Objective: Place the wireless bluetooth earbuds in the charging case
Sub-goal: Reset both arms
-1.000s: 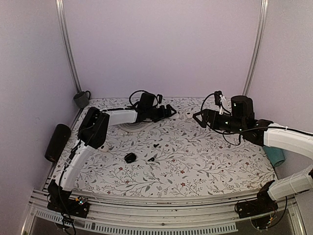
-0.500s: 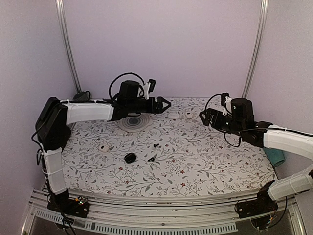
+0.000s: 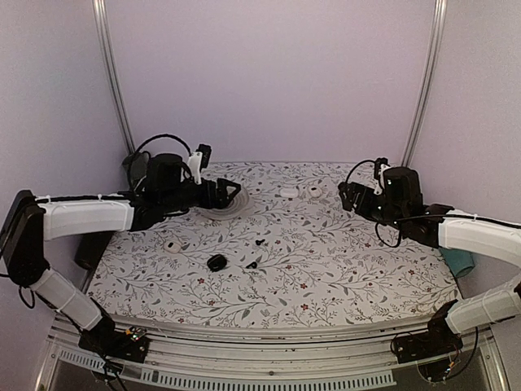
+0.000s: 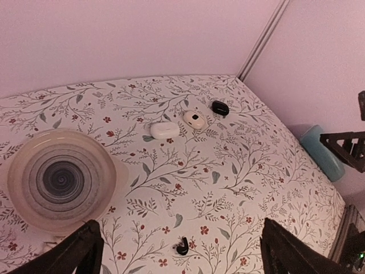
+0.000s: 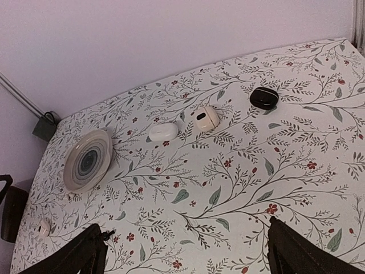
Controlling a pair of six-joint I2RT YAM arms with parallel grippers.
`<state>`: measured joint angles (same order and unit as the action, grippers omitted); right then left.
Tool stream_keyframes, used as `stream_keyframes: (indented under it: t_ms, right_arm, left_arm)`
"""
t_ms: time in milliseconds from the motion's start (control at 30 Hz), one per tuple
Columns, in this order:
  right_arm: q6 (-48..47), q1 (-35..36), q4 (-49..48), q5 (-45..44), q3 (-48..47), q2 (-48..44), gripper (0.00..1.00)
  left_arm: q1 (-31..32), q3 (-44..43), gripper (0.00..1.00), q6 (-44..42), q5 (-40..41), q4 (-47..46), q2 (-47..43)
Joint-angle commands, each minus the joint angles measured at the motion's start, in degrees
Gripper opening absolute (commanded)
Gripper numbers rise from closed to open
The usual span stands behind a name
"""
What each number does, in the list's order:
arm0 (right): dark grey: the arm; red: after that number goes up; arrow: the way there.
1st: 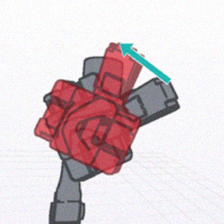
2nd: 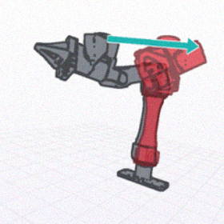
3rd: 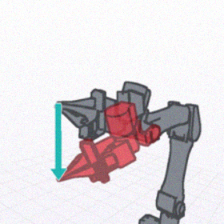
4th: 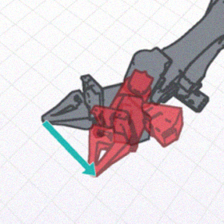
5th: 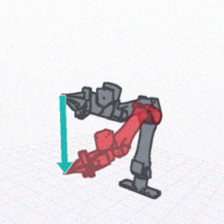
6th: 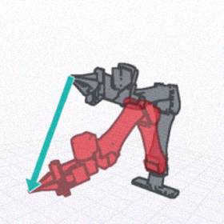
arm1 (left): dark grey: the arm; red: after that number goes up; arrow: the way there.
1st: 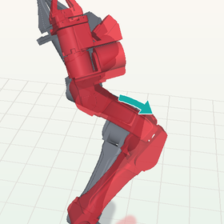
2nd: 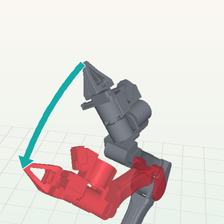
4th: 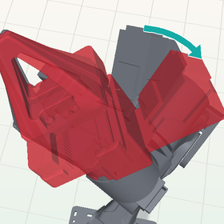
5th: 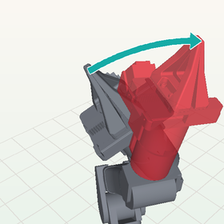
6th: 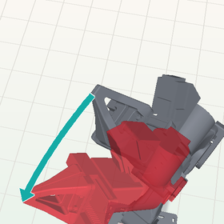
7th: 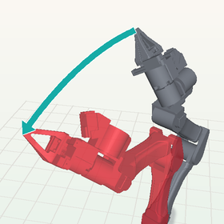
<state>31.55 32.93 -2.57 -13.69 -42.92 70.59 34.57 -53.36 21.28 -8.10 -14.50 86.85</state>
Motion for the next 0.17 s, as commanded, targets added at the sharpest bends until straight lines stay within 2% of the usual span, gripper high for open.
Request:
stream_keyframes:
  t_ms: [0,133]
  right_arm:
    - [1.53,-0.23,2.96,-3.25,-2.39,-0.28,0.99]
    - [2.99,-0.23,5.17,-5.50,-2.78,-0.91,0.99]
  left_arm:
    - [-0.92,3.60,0.96,3.12,8.48,-1.86,-5.29]
    - [-1.96,5.60,0.96,3.33,8.08,-2.16,-7.99]
